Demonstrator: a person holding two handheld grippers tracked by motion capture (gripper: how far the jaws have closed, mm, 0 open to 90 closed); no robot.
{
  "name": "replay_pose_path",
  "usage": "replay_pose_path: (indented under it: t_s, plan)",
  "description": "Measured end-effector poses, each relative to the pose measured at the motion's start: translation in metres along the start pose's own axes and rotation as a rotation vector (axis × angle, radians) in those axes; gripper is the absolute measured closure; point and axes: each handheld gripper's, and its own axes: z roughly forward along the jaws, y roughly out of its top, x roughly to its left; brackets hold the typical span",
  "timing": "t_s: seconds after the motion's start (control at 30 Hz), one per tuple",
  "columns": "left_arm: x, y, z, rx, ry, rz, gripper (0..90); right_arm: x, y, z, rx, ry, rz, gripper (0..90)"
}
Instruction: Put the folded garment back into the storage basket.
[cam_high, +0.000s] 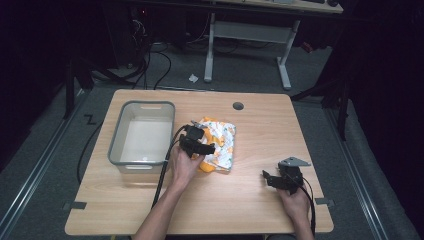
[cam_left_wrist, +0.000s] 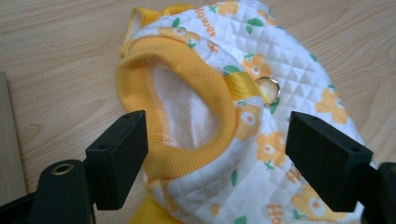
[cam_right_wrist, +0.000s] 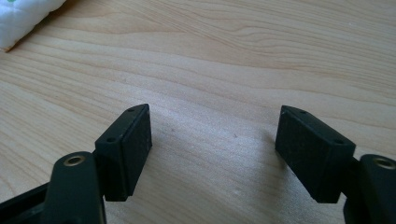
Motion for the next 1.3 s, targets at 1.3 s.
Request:
replay_pose_path:
  t_s: [1.3]
  plan:
    - [0.010, -0.007, 0.041, 0.104, -0.027, -0.034, 45.5, 0.000, 0.000, 0.000, 0.000, 0.001, -0.001, 27.3]
